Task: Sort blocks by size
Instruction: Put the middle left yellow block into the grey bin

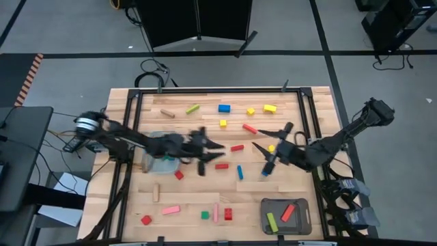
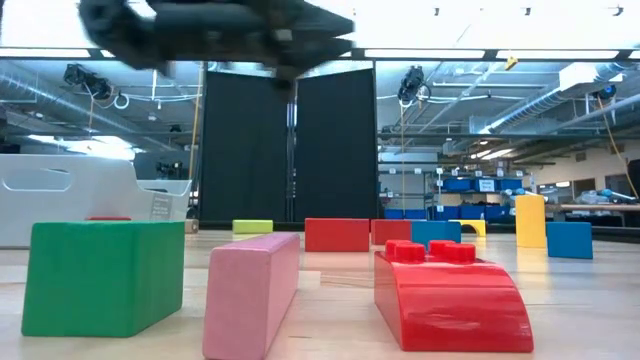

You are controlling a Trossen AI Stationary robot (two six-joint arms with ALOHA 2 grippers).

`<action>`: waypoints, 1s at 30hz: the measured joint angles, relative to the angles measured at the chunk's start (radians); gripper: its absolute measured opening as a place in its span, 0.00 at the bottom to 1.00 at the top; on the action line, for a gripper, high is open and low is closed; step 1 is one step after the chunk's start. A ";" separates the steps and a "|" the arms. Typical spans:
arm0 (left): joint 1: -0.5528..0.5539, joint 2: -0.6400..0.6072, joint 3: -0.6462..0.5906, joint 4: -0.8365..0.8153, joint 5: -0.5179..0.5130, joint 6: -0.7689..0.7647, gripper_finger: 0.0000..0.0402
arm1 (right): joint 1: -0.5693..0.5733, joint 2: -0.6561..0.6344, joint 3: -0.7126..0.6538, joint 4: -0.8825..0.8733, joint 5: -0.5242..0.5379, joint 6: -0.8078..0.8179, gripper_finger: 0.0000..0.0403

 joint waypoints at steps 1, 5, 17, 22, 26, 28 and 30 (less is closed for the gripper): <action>0.000 -0.058 -0.047 0.000 -0.030 -0.001 0.34 | -0.031 0.016 0.000 -0.022 -0.020 0.034 0.56; -0.001 -0.284 -0.217 0.000 -0.104 -0.010 0.34 | -0.172 0.079 0.015 -0.133 -0.200 0.203 0.55; -0.001 -0.700 -0.506 -0.048 -0.156 -0.142 0.34 | -0.554 0.413 0.254 -0.540 -0.664 0.412 0.62; -0.001 -0.717 -0.530 -0.107 -0.149 -0.182 0.34 | -0.677 0.599 0.432 -0.724 -0.802 0.312 0.68; -0.003 -0.715 -0.530 -0.136 -0.122 -0.190 0.34 | -0.748 0.729 0.571 -0.856 -0.899 0.202 0.68; -0.015 -0.716 -0.530 -0.118 -0.098 -0.175 0.34 | -0.775 0.786 0.638 -0.918 -0.948 0.159 0.69; -0.027 -0.719 -0.530 -0.108 -0.095 -0.151 0.34 | -0.797 0.835 0.696 -0.972 -0.956 0.121 0.69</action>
